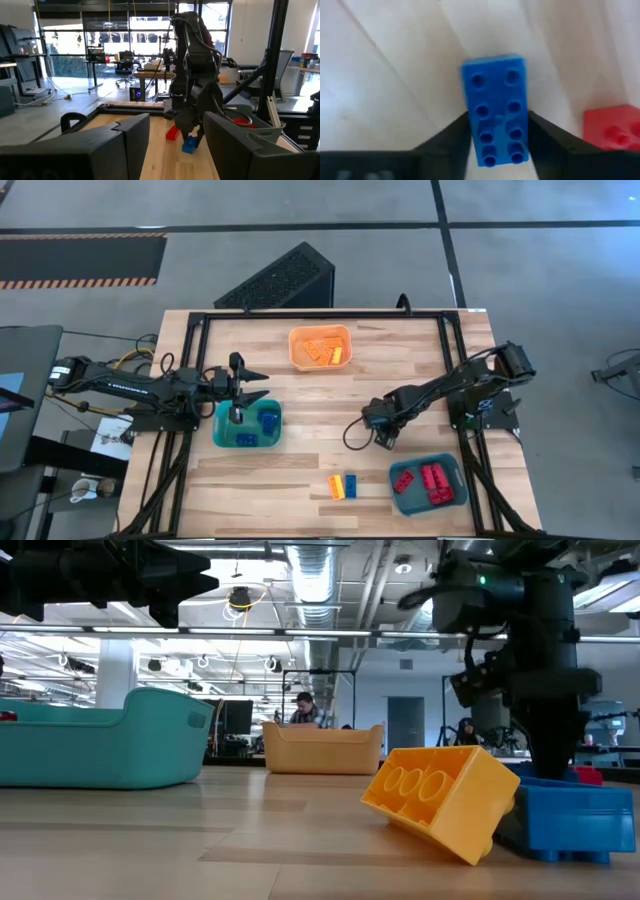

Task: Sort & place blocks by color
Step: Put the blue game piece into the green bin

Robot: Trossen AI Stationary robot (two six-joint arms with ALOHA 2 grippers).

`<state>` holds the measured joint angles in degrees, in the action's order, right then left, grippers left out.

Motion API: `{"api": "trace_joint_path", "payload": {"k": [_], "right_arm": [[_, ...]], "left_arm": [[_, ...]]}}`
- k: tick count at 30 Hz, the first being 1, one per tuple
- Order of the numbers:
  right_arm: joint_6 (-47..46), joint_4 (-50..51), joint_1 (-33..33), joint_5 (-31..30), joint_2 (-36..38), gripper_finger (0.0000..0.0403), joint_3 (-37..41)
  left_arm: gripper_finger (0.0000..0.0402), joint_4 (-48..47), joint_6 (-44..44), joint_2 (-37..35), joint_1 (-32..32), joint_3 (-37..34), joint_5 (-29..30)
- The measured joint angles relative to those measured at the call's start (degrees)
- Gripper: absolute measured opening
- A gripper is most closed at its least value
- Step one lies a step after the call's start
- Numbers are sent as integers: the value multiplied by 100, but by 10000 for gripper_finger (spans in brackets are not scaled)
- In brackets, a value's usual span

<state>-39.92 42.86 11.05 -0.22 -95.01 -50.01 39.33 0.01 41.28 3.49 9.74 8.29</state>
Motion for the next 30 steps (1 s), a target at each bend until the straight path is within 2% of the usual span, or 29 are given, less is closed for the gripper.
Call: {"api": "trace_joint_path", "payload": {"k": [3, 8, 17, 24, 28, 30], "right_arm": [[-42, 10, -69, -43, 305, 122, -85], [-143, -656, -153, -352, 801, 121, -227], [676, -3196, -273, -673, 936, 121, -740], [1551, -4699, -293, -1080, 558, 129, -1226], [1943, -5213, -291, -1030, 18, 130, -1669], [2111, -5166, -282, -1017, -200, 131, -1964]], "left_arm": [[174, 3, 0, 0, 2, 0, 3], [175, 35, -35, 0, 2, 0, 352], [206, 36, -57, 0, 2, 0, 420], [215, 27, -55, 0, 2, 0, 422], [215, 7, -26, 0, 2, 0, 425], [215, 25, -25, -2, 2, 0, 420]]}}
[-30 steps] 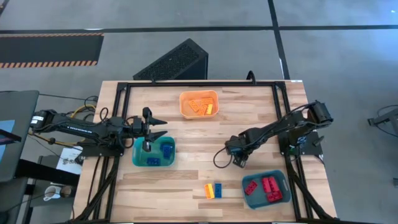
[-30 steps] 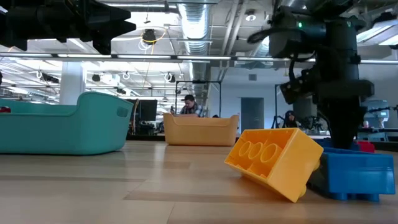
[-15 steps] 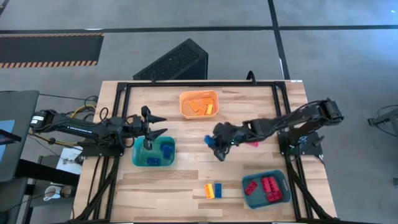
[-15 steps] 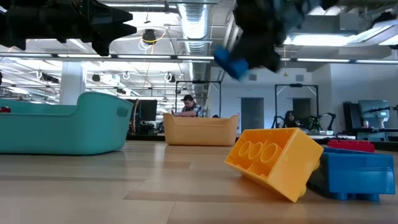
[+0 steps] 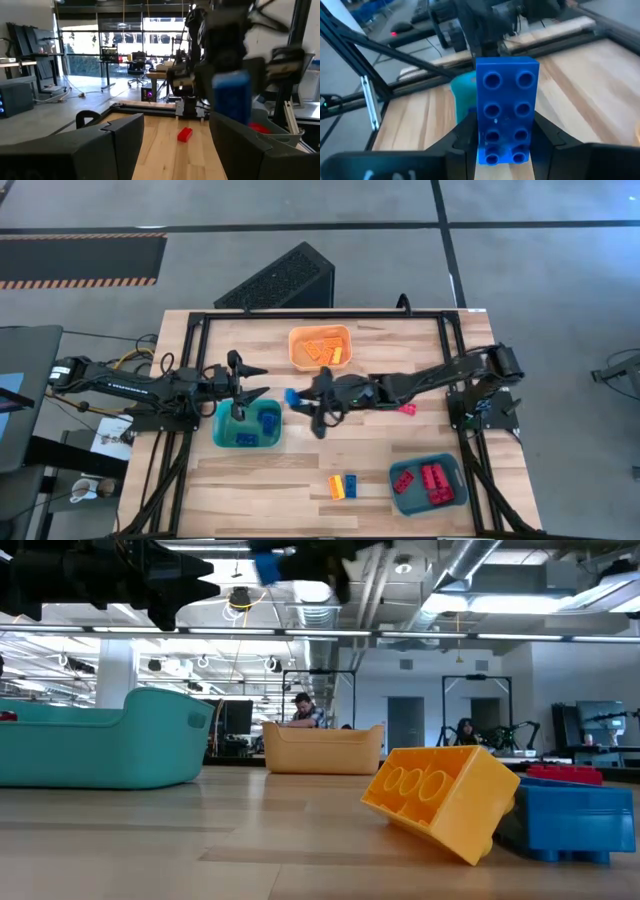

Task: Sort & place blocks by color
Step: Put the blue game piece into the green bin

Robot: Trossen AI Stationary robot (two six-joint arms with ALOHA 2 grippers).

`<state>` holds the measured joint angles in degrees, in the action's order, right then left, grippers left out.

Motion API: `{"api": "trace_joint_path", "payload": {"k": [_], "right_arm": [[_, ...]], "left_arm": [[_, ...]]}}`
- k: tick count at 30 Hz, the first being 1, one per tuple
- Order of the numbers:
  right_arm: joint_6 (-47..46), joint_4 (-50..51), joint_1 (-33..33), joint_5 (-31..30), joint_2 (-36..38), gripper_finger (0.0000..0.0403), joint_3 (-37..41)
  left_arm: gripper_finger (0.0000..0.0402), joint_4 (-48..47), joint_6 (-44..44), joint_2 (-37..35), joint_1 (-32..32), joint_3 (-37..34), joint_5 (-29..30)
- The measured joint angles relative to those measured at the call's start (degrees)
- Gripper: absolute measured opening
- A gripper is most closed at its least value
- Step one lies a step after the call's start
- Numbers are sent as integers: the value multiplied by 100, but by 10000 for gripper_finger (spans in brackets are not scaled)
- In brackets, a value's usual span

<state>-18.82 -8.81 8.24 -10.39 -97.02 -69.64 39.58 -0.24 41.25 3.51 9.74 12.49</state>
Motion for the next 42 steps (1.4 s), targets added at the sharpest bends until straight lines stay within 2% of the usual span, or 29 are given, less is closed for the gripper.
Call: {"api": "trace_joint_path", "payload": {"k": [10, 22, 29, 33, 42], "right_arm": [[241, -112, 0, 549, -1396, 132, -1430], [86, -74, -3, 810, -2500, 151, -2145], [47, -43, -3, 887, -2712, 177, -2256], [-334, -83, -28, 882, -2712, 187, -2256], [-511, -44, -53, 885, -2690, 183, -2256]], "left_arm": [[215, -24, 1, 2, 0, 0, -5], [215, -7, 1, 2, -2, 0, 4], [215, -8, 1, 2, -1, 0, 20], [215, -7, 1, 2, -1, 0, 20], [215, -8, 1, 2, 0, 0, 20]]}}
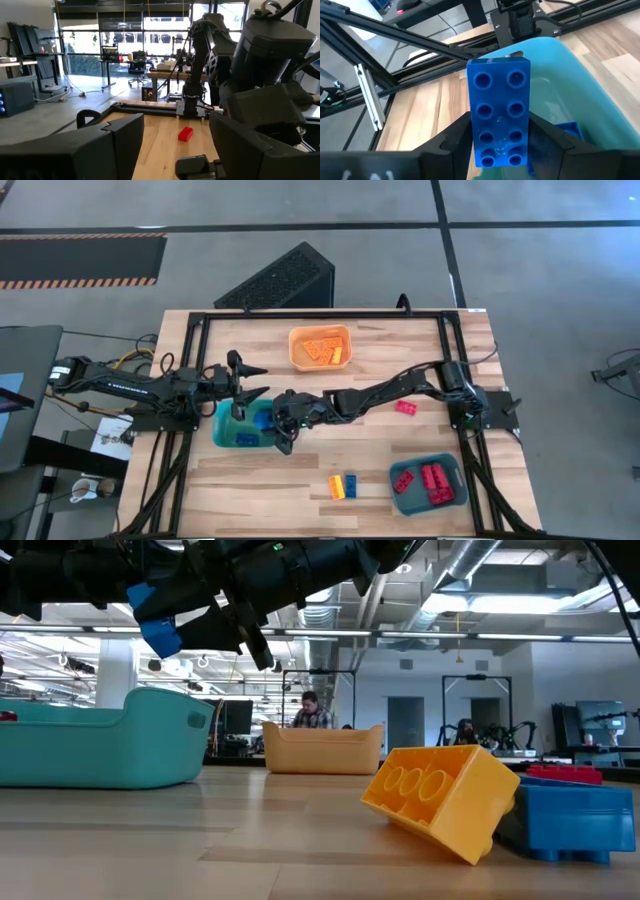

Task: Sort & place blocks by color
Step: Put the blue game piece into the green bin, then put the red game piece into the blue bin

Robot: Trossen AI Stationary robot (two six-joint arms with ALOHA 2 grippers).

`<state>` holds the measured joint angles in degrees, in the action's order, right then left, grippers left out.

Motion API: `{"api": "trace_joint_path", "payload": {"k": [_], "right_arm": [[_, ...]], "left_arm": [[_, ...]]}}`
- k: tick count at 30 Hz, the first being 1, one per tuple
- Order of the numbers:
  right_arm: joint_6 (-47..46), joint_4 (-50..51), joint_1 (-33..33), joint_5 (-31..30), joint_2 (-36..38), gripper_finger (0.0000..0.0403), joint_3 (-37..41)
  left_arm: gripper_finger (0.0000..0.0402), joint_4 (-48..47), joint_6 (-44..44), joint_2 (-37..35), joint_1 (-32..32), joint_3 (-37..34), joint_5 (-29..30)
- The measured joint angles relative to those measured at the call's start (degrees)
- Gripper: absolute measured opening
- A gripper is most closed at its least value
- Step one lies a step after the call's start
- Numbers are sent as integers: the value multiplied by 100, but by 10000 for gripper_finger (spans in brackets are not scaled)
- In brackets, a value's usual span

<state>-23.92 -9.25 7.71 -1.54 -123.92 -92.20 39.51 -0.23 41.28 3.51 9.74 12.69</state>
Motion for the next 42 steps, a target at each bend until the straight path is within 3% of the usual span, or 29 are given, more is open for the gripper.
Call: {"api": "trace_joint_path", "payload": {"k": [12, 26, 31, 38, 42], "right_arm": [[-2, 111, -1, 7, 0, 199, 0], [120, 257, -1, 13, 9, 285, 0], [33, 1064, -1, 20, 148, 286, 0], [-310, 3291, 101, 273, 292, 286, 7], [-590, 4045, 228, 276, 357, 286, 7]], "left_arm": [[215, 0, 0, 0, 0, 0, -2], [215, 0, 0, 0, -2, 0, -2], [215, -25, 0, -1, -1, 0, -3], [215, -27, 0, -2, -1, 0, -4], [215, -22, 0, -1, 0, 0, -5]]}}
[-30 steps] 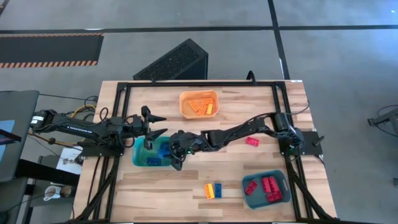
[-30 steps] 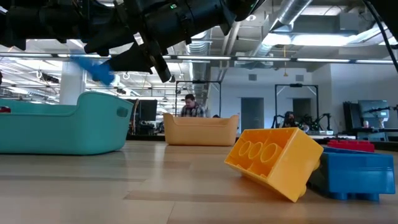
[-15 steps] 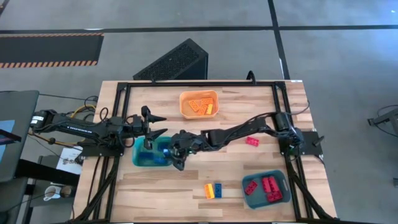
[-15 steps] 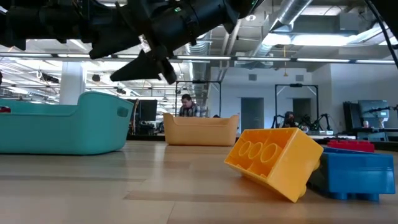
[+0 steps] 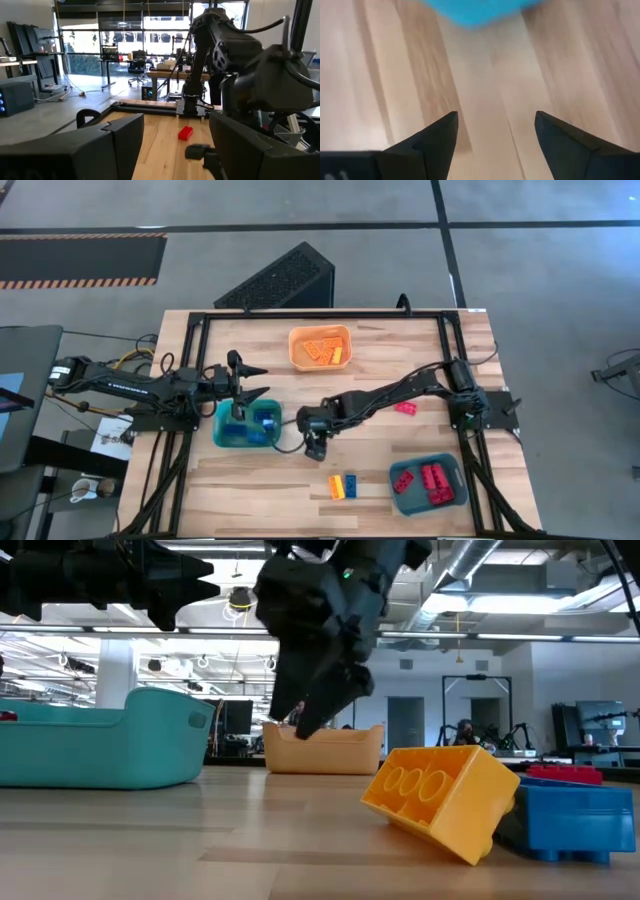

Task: Sort & place blocks by color
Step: Put the red game piece into the blue bin

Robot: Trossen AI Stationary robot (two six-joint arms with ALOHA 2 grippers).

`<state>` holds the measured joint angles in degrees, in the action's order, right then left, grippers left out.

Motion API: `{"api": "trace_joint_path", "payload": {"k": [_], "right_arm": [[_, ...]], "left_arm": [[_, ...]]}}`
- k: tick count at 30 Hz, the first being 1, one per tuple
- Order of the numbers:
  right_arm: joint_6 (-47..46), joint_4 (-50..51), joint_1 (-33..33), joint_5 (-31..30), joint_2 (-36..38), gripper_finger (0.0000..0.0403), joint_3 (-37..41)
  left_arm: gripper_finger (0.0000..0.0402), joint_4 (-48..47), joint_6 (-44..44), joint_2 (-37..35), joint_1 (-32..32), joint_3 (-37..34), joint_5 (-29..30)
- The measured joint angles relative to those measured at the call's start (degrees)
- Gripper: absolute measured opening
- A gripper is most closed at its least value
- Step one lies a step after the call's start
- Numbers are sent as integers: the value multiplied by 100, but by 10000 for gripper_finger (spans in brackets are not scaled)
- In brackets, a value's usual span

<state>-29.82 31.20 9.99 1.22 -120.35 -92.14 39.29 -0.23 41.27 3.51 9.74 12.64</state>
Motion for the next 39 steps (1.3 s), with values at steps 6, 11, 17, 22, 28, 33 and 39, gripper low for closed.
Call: {"api": "trace_joint_path", "payload": {"k": [6, 11, 17, 22, 28, 33, 39], "right_arm": [[-20, 859, 247, -381, 224, 286, -4], [-266, 1657, 473, -1406, 567, 286, 135], [-1074, 2163, 495, -2137, 1278, 286, 842], [-1525, 1887, 449, -2169, 2255, 286, 1983], [-2347, 1867, 445, -2332, 3512, 286, 3355], [-3084, 2438, 466, -2350, 4265, 286, 4025], [-3254, 2908, 464, -2238, 4554, 286, 4418]], "left_arm": [[215, 4, 0, -1, -2, 0, 1], [215, -45, 0, -1, -1, 0, -2], [215, -83, -11, -1, -1, 0, -12], [215, -82, -35, -1, -1, 0, -12], [215, -86, -39, -1, 0, 0, -7], [215, -79, -39, -1, 0, 0, 14], [215, -81, -41, -1, -1, 0, 19]]}}
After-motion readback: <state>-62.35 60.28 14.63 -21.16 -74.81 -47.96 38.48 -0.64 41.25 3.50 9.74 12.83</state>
